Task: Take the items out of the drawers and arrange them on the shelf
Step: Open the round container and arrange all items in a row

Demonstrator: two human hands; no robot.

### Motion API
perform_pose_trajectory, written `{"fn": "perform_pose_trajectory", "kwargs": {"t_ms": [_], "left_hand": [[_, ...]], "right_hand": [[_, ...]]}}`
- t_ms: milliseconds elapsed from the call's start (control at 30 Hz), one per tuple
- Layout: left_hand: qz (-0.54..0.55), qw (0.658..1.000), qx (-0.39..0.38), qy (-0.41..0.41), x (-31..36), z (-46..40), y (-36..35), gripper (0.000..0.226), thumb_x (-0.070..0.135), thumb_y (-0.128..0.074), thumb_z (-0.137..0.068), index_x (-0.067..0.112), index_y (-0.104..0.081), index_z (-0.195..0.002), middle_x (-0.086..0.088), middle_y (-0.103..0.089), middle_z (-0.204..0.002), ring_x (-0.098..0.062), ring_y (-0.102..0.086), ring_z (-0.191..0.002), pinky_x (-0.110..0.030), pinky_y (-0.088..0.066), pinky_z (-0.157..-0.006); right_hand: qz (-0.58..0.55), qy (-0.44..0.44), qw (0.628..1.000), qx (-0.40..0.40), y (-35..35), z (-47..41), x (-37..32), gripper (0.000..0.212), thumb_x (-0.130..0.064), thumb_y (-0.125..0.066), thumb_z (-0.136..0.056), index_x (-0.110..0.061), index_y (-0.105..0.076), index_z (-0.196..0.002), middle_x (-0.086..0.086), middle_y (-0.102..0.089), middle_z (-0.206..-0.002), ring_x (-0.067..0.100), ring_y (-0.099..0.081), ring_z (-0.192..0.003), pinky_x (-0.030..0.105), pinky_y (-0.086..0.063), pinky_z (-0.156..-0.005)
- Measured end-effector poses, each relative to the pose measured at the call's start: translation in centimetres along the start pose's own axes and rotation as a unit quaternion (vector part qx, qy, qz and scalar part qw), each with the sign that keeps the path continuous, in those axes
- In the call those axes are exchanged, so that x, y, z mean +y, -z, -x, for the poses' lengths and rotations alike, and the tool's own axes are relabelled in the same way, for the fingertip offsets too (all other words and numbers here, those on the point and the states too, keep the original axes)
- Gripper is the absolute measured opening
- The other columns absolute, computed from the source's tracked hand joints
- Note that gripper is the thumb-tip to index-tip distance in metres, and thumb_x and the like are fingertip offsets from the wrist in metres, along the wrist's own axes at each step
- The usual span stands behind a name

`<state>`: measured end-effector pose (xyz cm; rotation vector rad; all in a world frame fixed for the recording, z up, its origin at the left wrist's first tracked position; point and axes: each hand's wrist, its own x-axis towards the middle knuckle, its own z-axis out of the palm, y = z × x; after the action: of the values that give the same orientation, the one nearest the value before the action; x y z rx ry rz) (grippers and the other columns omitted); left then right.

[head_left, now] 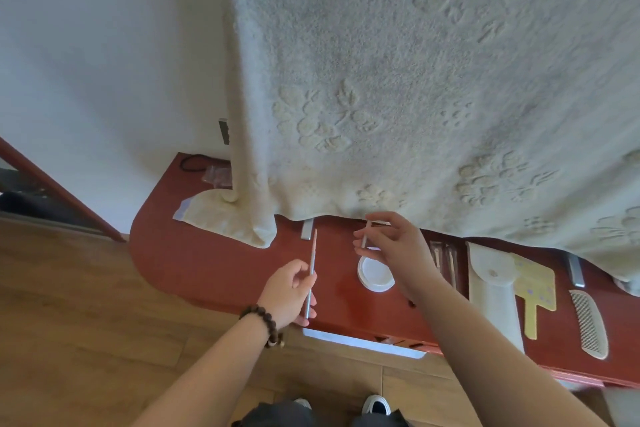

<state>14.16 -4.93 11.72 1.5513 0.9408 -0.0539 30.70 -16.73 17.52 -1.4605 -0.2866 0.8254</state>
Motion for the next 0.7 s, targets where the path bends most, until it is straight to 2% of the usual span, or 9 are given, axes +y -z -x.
{"fn": "perform_pose_trajectory", "kwargs": {"t_ms": [67,133,267,333,367,433,500,600,700], "left_hand": [[-0.016,1.000,0.001,0.010,0.1,-1.0,-0.3,0.005,0.021,-0.053,-0.095,0.018,-0.054,-0.098,-0.011,-0.066,-0.078,-0.022,-0.069,-0.060,-0.037,-0.059,-0.053],[-0.034,0.999,-0.009,0.023,0.3,-2.0,-0.5,0.012,0.008,-0.055,-0.091,0.018,-0.054,-0.098,-0.011,-0.065,-0.084,-0.022,-0.070,-0.066,-0.038,-0.060,-0.055],[-0.066,0.997,-0.011,0.024,0.6,-3.7,-0.7,0.028,-0.003,-0.060,-0.085,0.014,-0.056,-0.106,-0.008,-0.057,-0.088,-0.022,-0.069,-0.075,-0.033,-0.059,-0.053],[-0.086,0.996,0.022,0.018,0.6,-4.3,-1.0,0.023,0.002,-0.065,-0.084,0.012,-0.057,-0.104,-0.006,-0.058,-0.089,-0.019,-0.067,-0.071,-0.029,-0.058,-0.050],[-0.102,0.994,0.043,0.014,0.7,-4.7,-1.1,0.020,0.006,-0.067,-0.083,0.013,-0.058,-0.100,-0.004,-0.059,-0.088,-0.019,-0.067,-0.067,-0.028,-0.058,-0.050],[-0.150,0.986,0.074,0.003,0.7,-5.2,-1.3,0.018,0.015,-0.071,-0.081,0.017,-0.059,-0.094,0.002,-0.060,-0.086,-0.021,-0.068,-0.068,-0.034,-0.060,-0.059],[-0.192,0.978,0.085,-0.006,0.6,-5.5,-1.5,0.019,0.022,-0.073,-0.080,0.018,-0.061,-0.093,0.004,-0.060,-0.089,-0.021,-0.067,-0.075,-0.038,-0.059,-0.071],[-0.256,0.962,0.092,-0.015,0.3,-5.7,-1.8,0.021,0.028,-0.071,-0.081,0.019,-0.060,-0.096,0.002,-0.064,-0.098,-0.018,-0.064,-0.083,-0.031,-0.054,-0.075],[-0.289,0.953,0.093,-0.018,0.0,-5.6,-2.4,0.023,0.030,-0.068,-0.084,0.020,-0.056,-0.100,0.001,-0.064,-0.100,-0.017,-0.064,-0.083,-0.028,-0.050,-0.070]], "right_hand": [[0.000,-0.020,1.000,0.006,-0.5,-0.2,1.1,0.025,0.002,-0.065,-0.085,-0.006,-0.062,-0.109,0.015,-0.072,-0.091,0.025,-0.071,-0.085,0.024,-0.057,-0.067],[0.056,-0.028,0.998,0.000,-0.7,-0.4,2.3,0.037,0.001,-0.070,-0.080,-0.017,-0.061,-0.111,0.006,-0.072,-0.100,0.019,-0.071,-0.090,0.018,-0.054,-0.069],[0.172,-0.022,0.985,-0.021,-0.9,-1.3,4.2,0.045,-0.004,-0.075,-0.077,-0.029,-0.058,-0.111,-0.003,-0.067,-0.109,0.016,-0.069,-0.093,0.029,-0.055,-0.086],[0.272,-0.016,0.962,-0.011,-1.2,-2.0,4.9,0.046,-0.012,-0.077,-0.075,-0.027,-0.059,-0.116,-0.008,-0.066,-0.104,0.008,-0.068,-0.086,0.027,-0.055,-0.081],[0.314,-0.013,0.949,-0.010,-1.4,-2.3,5.2,0.048,-0.015,-0.077,-0.075,-0.026,-0.059,-0.118,-0.011,-0.065,-0.100,0.002,-0.066,-0.080,0.019,-0.053,-0.074],[0.375,-0.004,0.927,-0.011,-1.8,-2.9,5.7,0.049,-0.017,-0.076,-0.076,-0.025,-0.058,-0.121,-0.013,-0.063,-0.094,-0.009,-0.059,-0.071,0.003,-0.041,-0.058],[0.427,0.005,0.904,-0.018,-2.2,-3.5,6.1,0.053,-0.016,-0.076,-0.075,-0.022,-0.057,-0.124,-0.008,-0.062,-0.102,-0.004,-0.058,-0.076,-0.001,-0.037,-0.058],[0.485,0.018,0.873,-0.052,-2.6,-4.4,6.7,0.058,-0.012,-0.076,-0.075,-0.013,-0.055,-0.129,0.005,-0.056,-0.125,0.019,-0.060,-0.102,0.017,-0.045,-0.084],[0.558,0.018,0.825,-0.091,-2.8,-5.0,7.7,0.059,-0.014,-0.075,-0.077,-0.011,-0.053,-0.131,0.006,-0.048,-0.131,0.022,-0.052,-0.113,0.025,-0.039,-0.091]]}}
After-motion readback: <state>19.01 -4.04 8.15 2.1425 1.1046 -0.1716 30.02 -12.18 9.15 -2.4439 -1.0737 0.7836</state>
